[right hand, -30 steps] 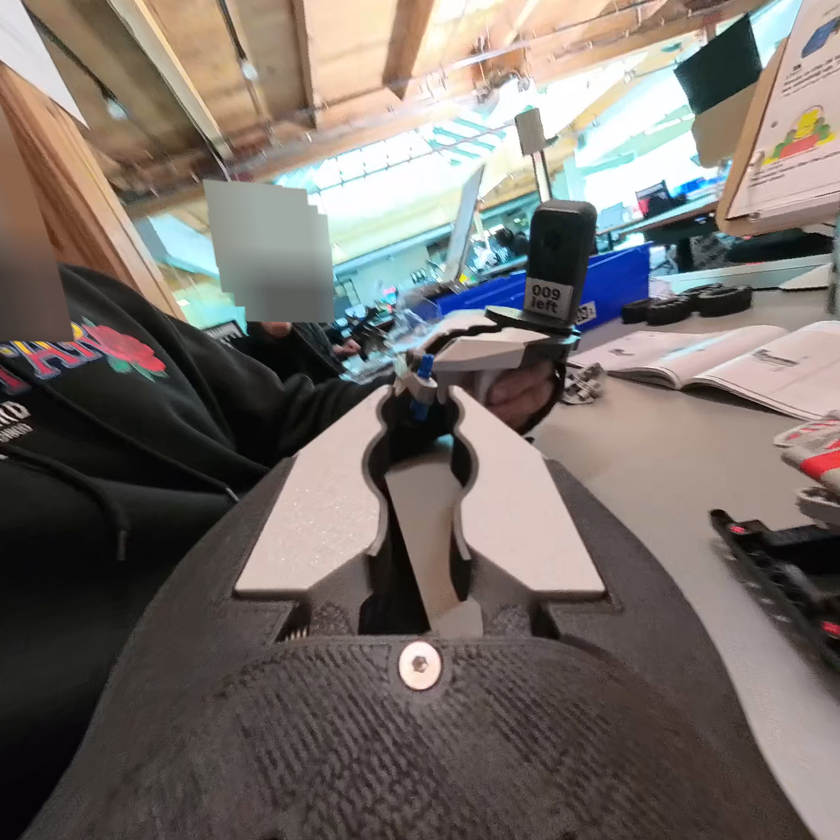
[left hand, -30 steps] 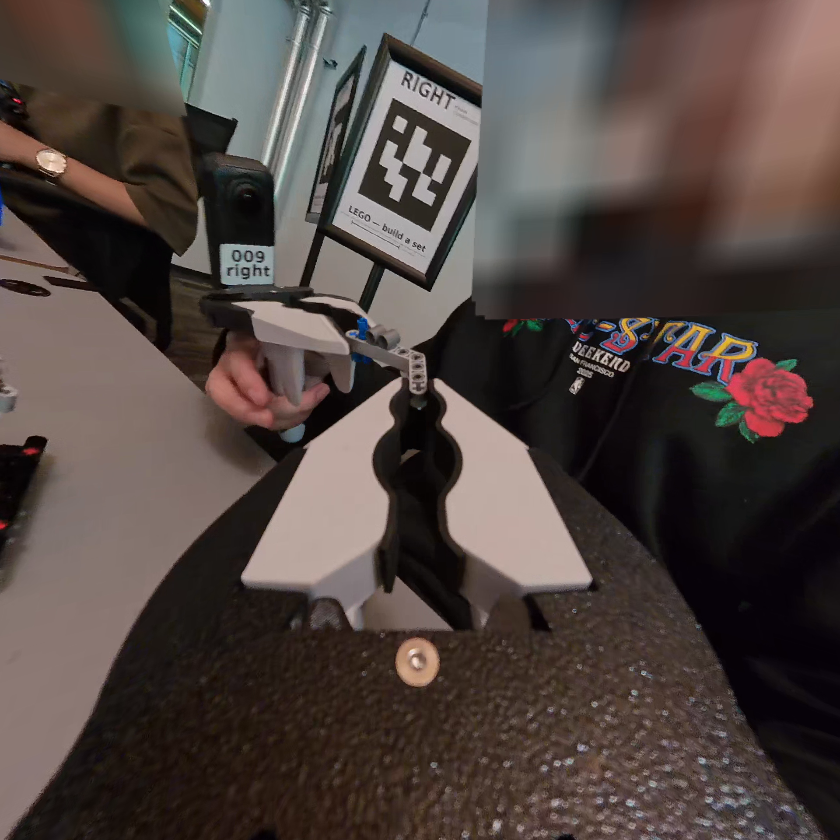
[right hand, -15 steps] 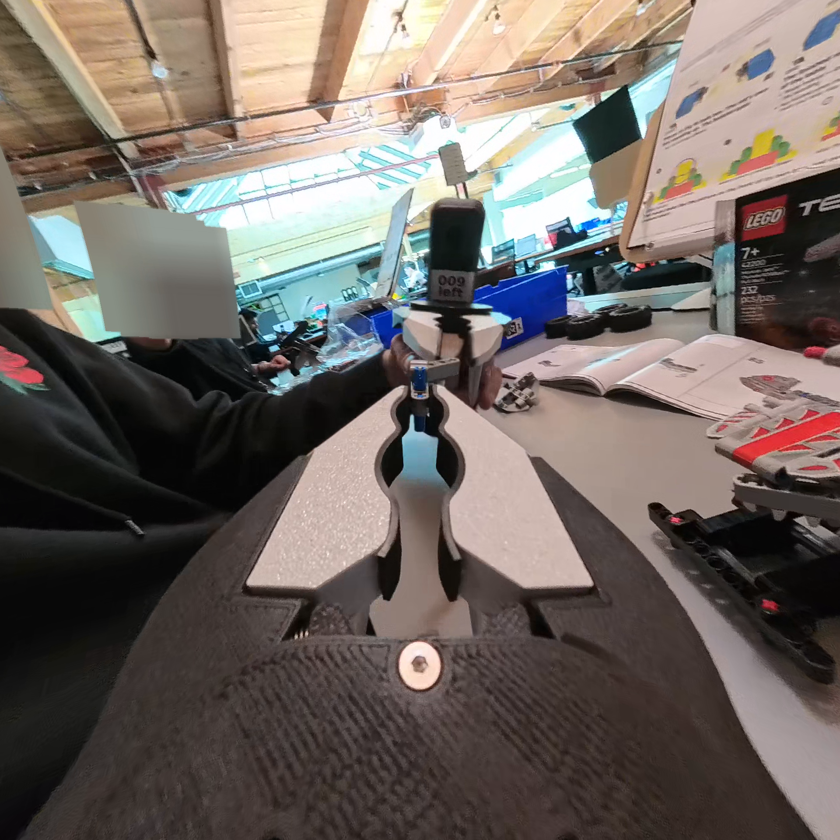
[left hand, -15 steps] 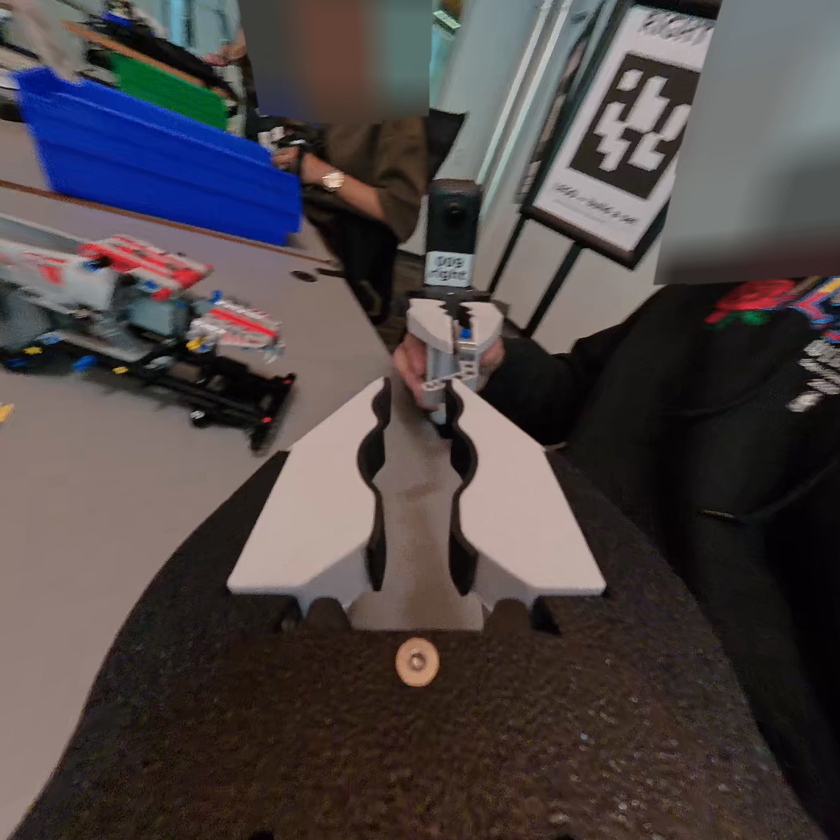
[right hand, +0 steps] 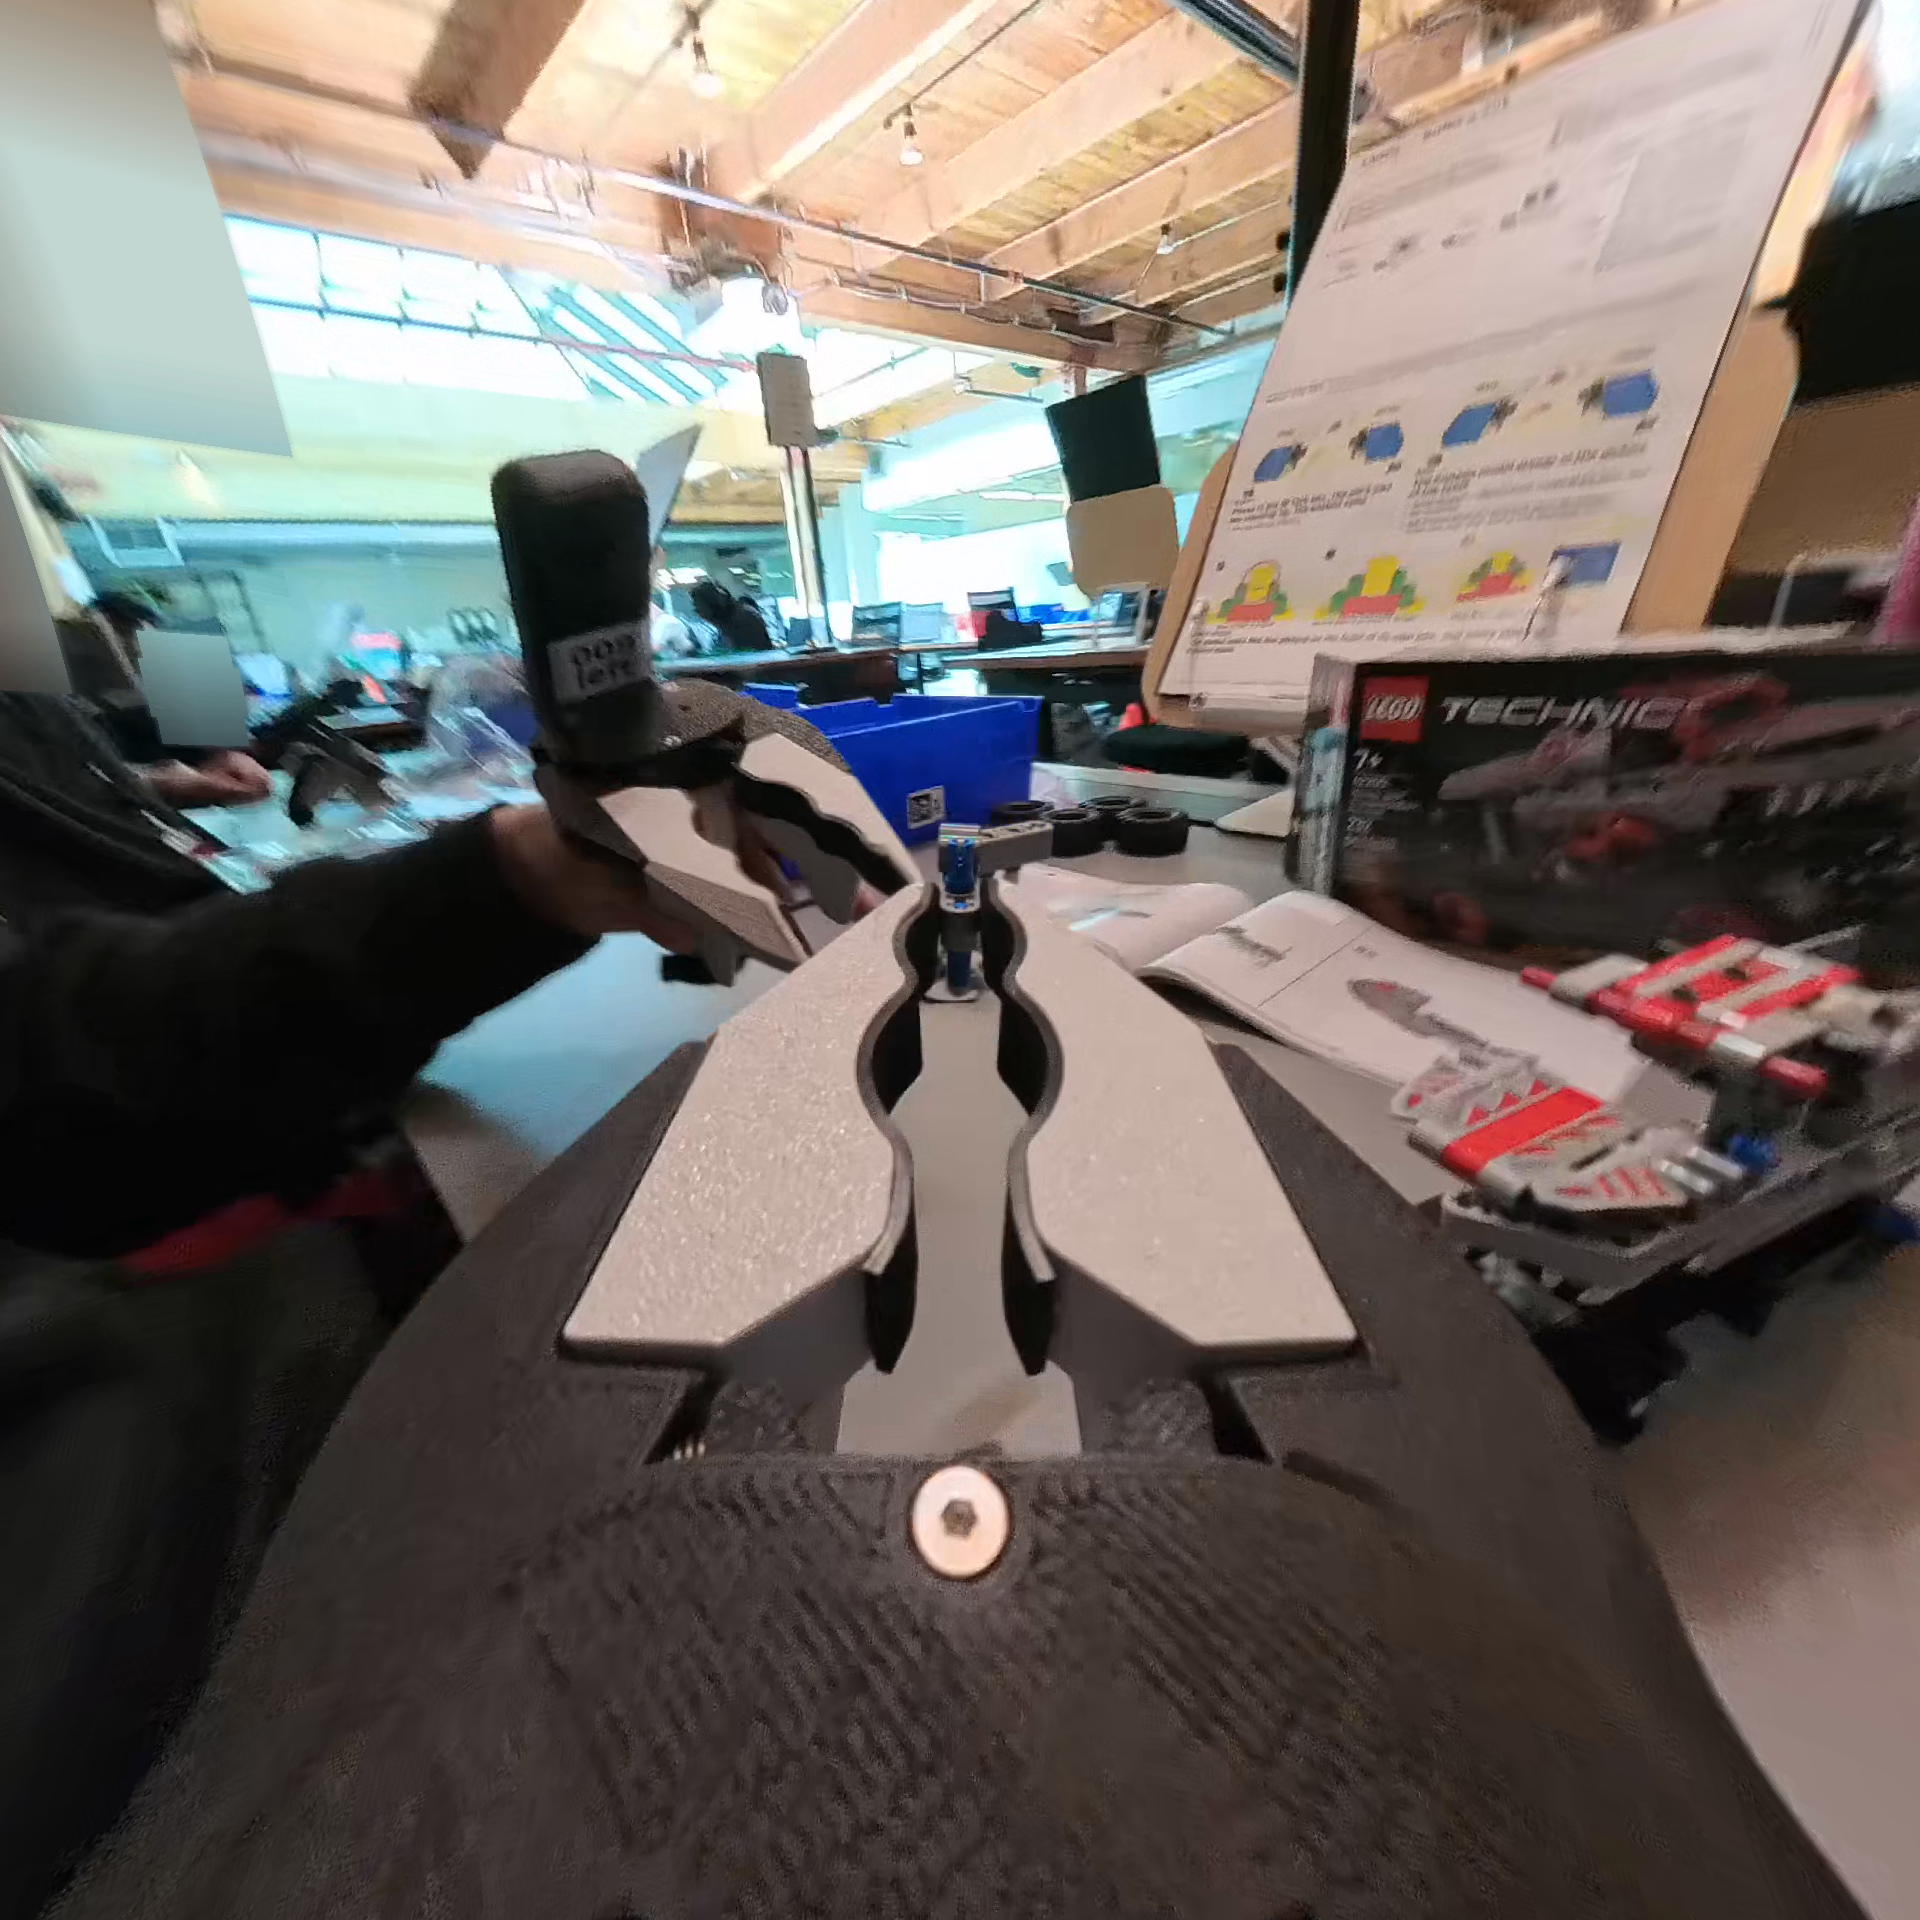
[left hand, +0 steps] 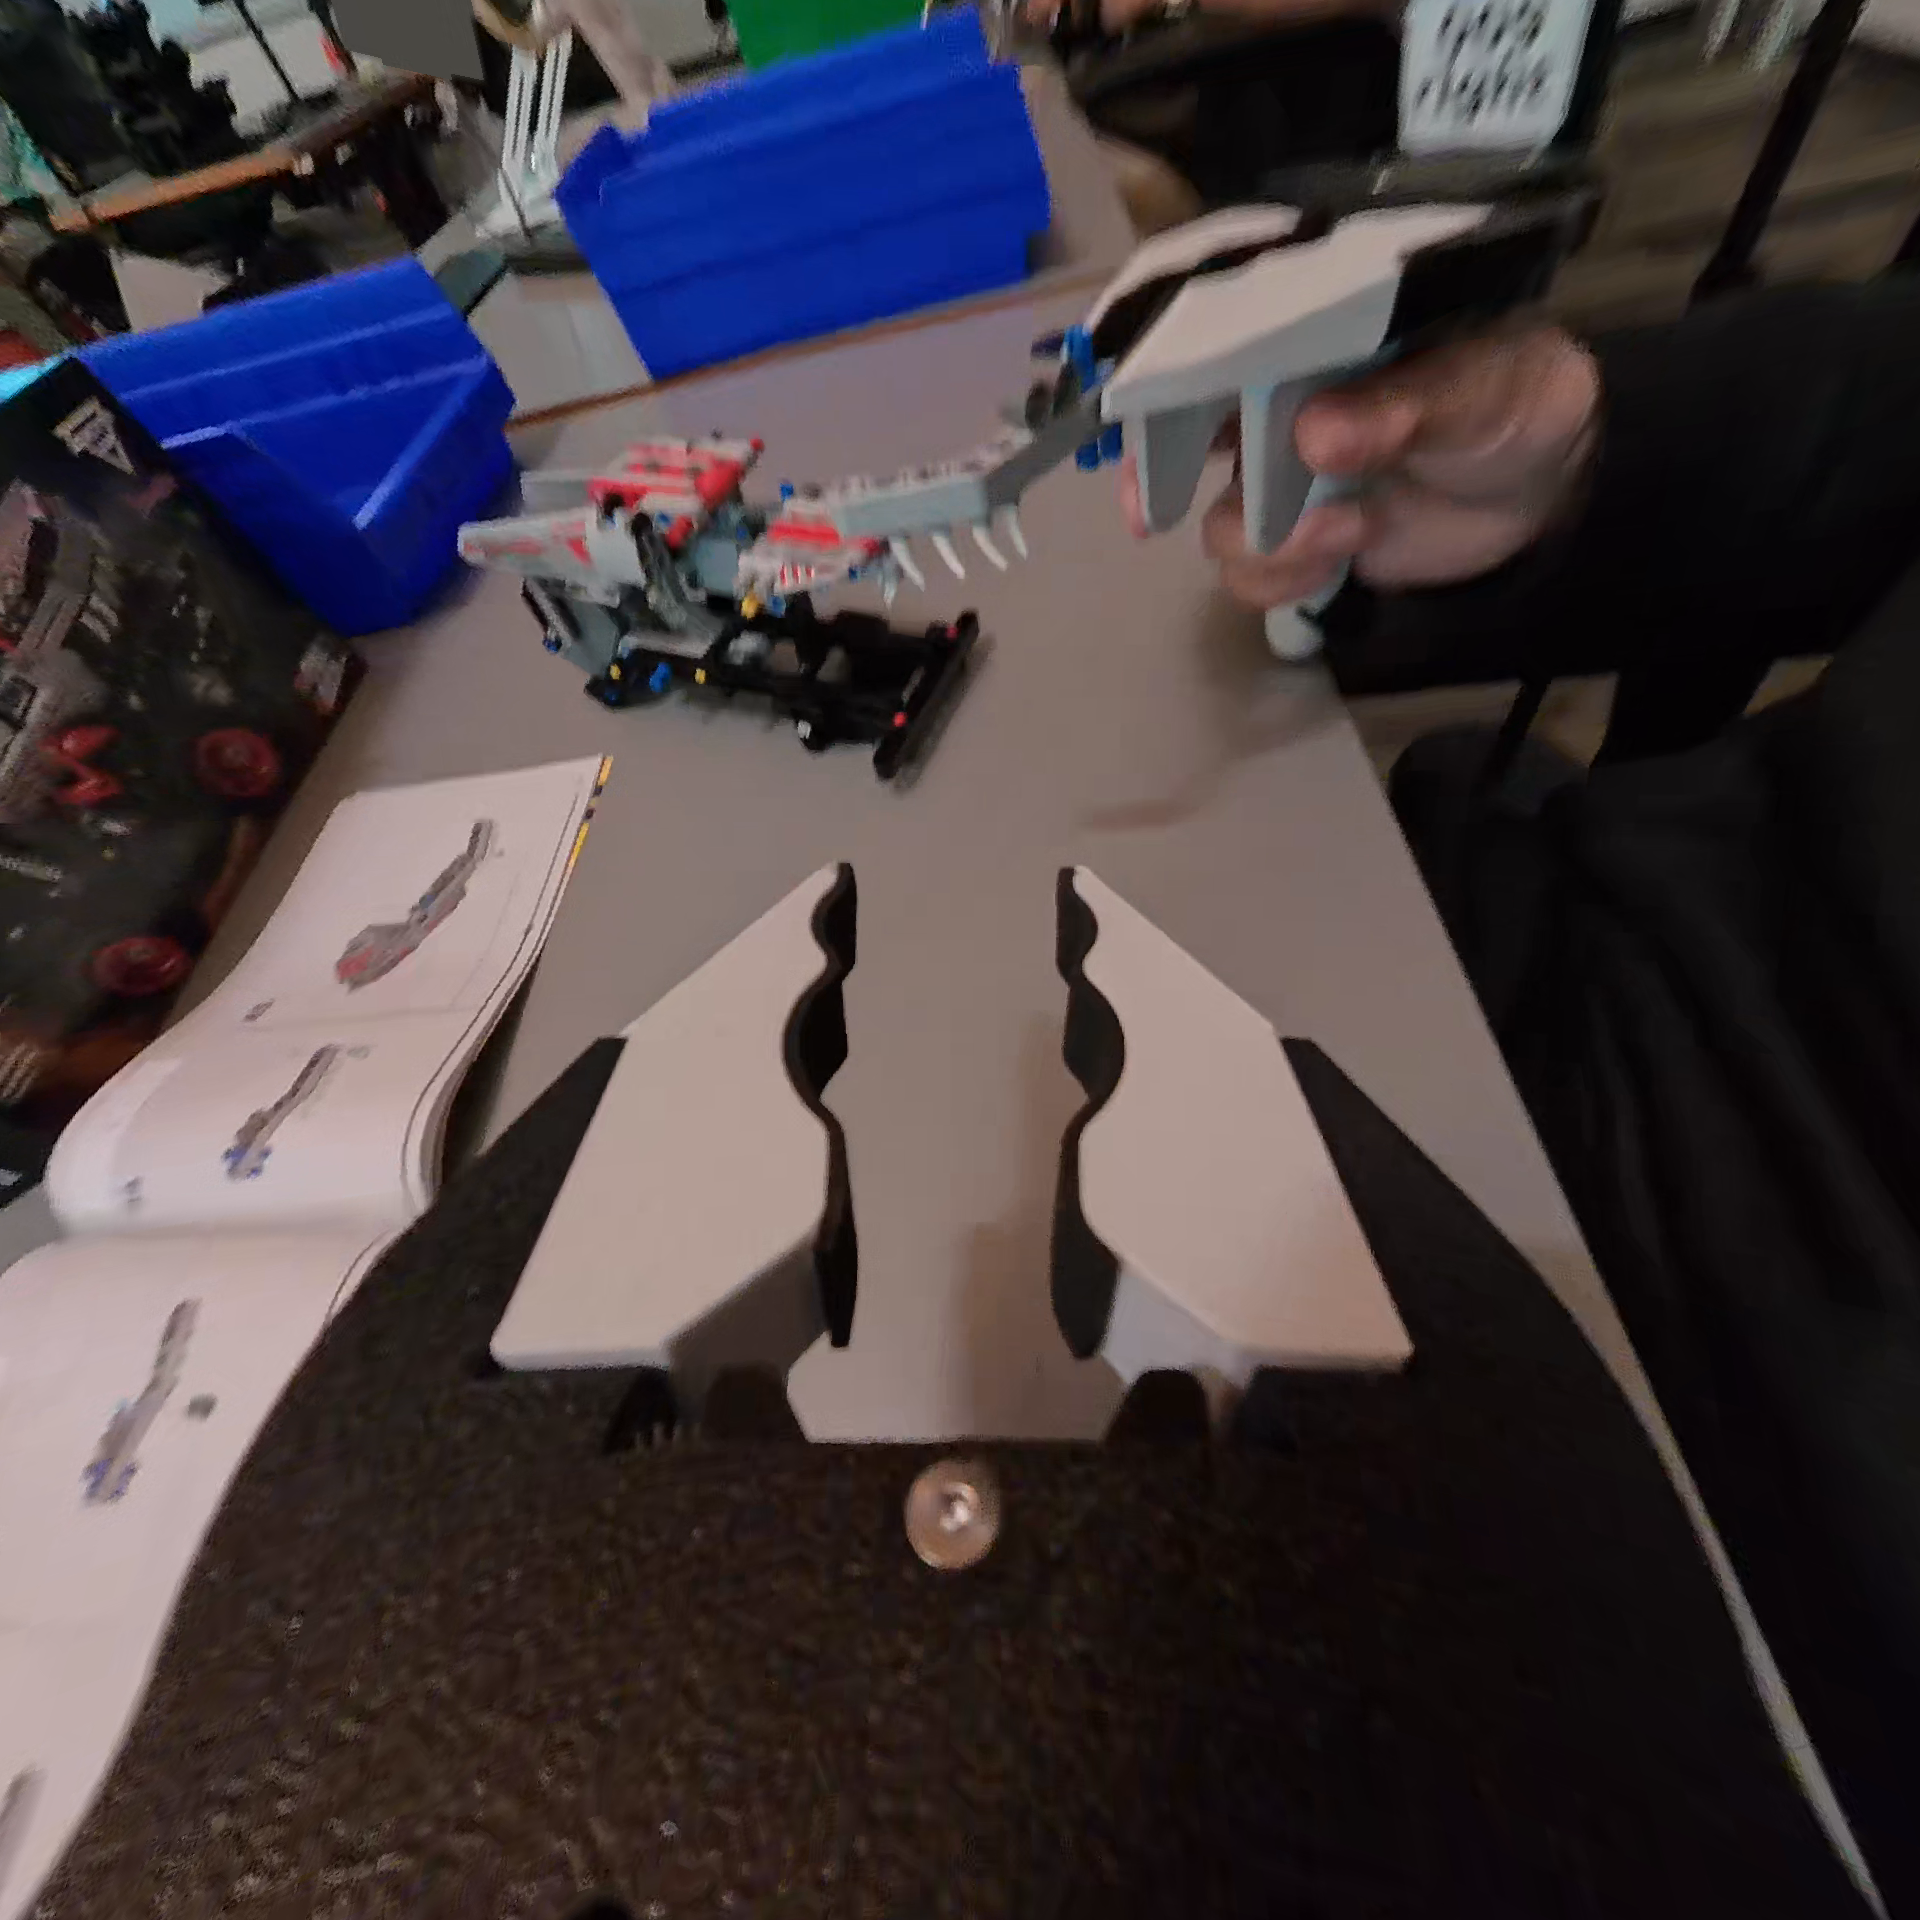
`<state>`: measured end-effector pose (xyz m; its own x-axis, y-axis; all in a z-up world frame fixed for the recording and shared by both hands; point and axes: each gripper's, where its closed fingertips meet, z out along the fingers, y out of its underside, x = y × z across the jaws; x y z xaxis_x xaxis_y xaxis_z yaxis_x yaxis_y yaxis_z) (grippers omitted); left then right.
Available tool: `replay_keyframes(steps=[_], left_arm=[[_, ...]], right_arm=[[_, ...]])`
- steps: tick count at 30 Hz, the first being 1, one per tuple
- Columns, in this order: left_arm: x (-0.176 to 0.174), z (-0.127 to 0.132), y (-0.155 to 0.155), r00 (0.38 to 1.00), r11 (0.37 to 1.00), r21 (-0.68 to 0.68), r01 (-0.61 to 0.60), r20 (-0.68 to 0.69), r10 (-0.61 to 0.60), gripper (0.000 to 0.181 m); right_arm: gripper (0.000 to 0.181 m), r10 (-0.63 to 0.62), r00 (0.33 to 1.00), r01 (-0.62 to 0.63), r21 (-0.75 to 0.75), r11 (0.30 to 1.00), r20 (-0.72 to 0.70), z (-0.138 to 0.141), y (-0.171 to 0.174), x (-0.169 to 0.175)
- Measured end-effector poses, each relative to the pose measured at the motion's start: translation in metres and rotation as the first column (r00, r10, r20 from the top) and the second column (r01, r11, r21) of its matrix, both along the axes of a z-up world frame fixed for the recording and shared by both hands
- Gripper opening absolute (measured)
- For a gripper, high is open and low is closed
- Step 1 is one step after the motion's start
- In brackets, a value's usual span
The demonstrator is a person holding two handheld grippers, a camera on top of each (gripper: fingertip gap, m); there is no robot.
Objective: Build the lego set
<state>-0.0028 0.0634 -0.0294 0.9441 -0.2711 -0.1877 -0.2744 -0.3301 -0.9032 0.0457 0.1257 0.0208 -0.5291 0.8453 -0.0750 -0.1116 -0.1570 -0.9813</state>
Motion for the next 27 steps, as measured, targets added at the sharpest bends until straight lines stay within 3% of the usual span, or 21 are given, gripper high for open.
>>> replay_keyframes(steps=[5,10,17,20,22,25,27], left_arm=[[-0.011,-0.011,-0.017,0.997,0.997,-0.072,-0.039,-0.069,0.034,0.035],[-0.049,0.002,-0.035,0.979,0.979,-0.033,-0.202,-0.044,0.201,0.035],[-0.105,0.023,-0.072,0.891,0.888,0.069,-0.454,0.027,0.454,0.034],[-0.140,0.026,-0.096,0.801,0.791,0.135,-0.596,0.041,0.597,0.037],[-0.170,0.021,-0.122,0.697,0.686,0.180,-0.705,-0.007,0.717,0.036],[-0.202,0.004,-0.165,0.500,0.535,0.225,-0.814,-0.197,0.844,0.030],[-0.214,-0.006,-0.187,0.365,0.476,0.245,-0.845,-0.388,0.846,0.018]], right_arm=[[0.005,-0.111,0.982,0.151,0.279,0.948,-0.151,-0.002,-0.014,-0.009],[0.006,-0.124,0.944,0.261,0.463,0.847,-0.305,-0.004,-0.030,-0.018],[0.005,-0.074,0.930,0.262,0.510,0.819,-0.360,-0.004,-0.049,-0.037],[0.005,-0.064,0.940,0.238,0.508,0.828,-0.337,-0.003,-0.056,-0.060],[0.005,-0.057,0.962,0.201,0.553,0.809,-0.268,-0.016,-0.061,-0.081],[0.006,-0.056,0.971,0.186,0.582,0.792,-0.234,-0.032,-0.065,-0.096],[0.005,-0.042,0.968,0.199,0.655,0.729,-0.247,-0.043,-0.067,-0.096]])
